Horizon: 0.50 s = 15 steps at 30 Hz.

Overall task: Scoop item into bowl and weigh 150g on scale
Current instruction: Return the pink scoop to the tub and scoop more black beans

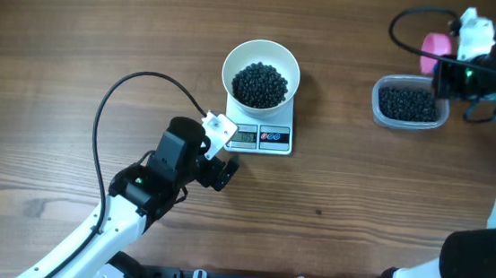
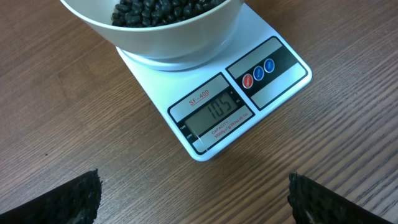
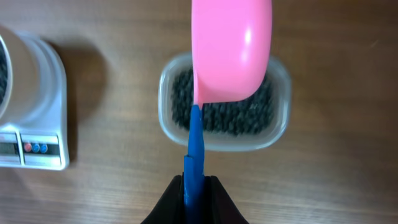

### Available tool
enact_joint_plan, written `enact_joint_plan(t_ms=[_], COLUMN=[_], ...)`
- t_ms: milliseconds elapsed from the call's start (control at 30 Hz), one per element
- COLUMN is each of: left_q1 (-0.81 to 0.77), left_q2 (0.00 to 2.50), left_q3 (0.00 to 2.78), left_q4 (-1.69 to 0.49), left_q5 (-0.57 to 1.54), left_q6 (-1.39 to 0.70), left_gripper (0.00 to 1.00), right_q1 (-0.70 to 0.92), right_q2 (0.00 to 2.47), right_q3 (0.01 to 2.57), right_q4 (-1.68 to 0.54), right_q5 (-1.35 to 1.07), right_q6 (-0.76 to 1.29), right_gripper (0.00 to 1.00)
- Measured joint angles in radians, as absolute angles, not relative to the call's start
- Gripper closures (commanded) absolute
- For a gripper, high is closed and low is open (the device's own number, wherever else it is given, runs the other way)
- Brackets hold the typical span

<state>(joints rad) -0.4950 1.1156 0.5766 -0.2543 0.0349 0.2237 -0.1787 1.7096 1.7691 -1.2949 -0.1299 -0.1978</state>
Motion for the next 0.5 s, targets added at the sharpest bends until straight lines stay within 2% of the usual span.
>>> enact_joint_plan(t_ms=[233,500], left_q1=[-0.495,-0.495], left_q2=[1.116,1.116], left_q3=[0.577,0.577], left_q4=[-0.254,-0.254], left_q5=[0.035,0.035], left_q6=[0.224,0.224], left_gripper=[0.00,0.00], right_q1=[-0.179,-0.179], right_q2=[1.773,1.850], right_q3=[1.662,1.657], right_q4=[-1.293,-1.283], right_q5=[-0.081,0.029], right_q6=[-0.194,-0.190], right_gripper=[0.96,0.96])
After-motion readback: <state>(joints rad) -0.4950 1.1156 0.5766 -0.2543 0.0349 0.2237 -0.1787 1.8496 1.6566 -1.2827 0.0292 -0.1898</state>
